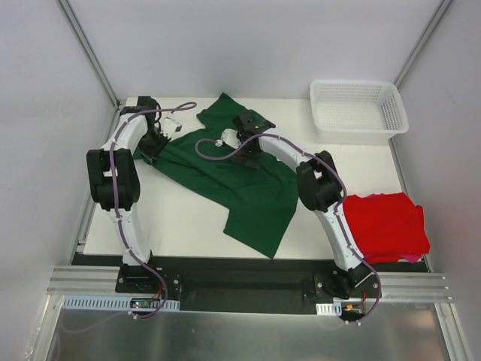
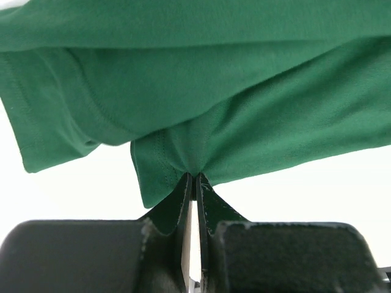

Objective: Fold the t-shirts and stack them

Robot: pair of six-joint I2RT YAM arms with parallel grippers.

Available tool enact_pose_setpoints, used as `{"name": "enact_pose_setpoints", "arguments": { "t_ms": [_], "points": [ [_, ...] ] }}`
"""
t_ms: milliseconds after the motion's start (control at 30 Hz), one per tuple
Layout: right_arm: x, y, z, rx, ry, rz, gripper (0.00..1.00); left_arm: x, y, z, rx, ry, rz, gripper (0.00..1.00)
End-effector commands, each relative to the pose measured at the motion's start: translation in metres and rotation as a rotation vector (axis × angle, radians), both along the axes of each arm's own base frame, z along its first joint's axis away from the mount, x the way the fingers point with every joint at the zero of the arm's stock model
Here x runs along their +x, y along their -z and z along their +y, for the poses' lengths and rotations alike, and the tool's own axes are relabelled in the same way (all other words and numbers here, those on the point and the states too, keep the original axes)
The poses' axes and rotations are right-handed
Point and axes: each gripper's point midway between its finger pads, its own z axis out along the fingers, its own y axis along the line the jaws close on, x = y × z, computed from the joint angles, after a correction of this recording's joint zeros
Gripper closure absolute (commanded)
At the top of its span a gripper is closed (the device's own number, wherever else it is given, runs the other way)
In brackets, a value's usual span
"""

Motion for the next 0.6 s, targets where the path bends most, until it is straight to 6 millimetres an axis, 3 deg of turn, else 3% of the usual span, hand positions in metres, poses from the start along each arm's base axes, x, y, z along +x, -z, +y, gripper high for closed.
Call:
{"name": "enact_pose_setpoints", "arguments": {
  "t_ms": [0,133,300,567],
  "points": [
    [-0.002,0.025,-0.016,-0.126,-0.025,0.021,0.04,-0.018,-0.026,-0.007,-0.037,-0.011,-0.005,1.0],
    [-0.001,0.024,-0.02,-0.148,-0.028,0.016,0.04,-0.032,-0.03,-0.01,-0.031,-0.01,0.015,1.0],
    [0.002,0.021,-0.021,-0.16,-0.032,0.003,0.04,-0.068,-0.033,-0.019,-0.039,-0.002,0.099,1.0],
    [0.0,0.022,-0.025,-0.178,-0.04,0.01,0.04,-0.134,-0.051,-0.012,0.0,-0.004,0.225,1.0]
  ]
}}
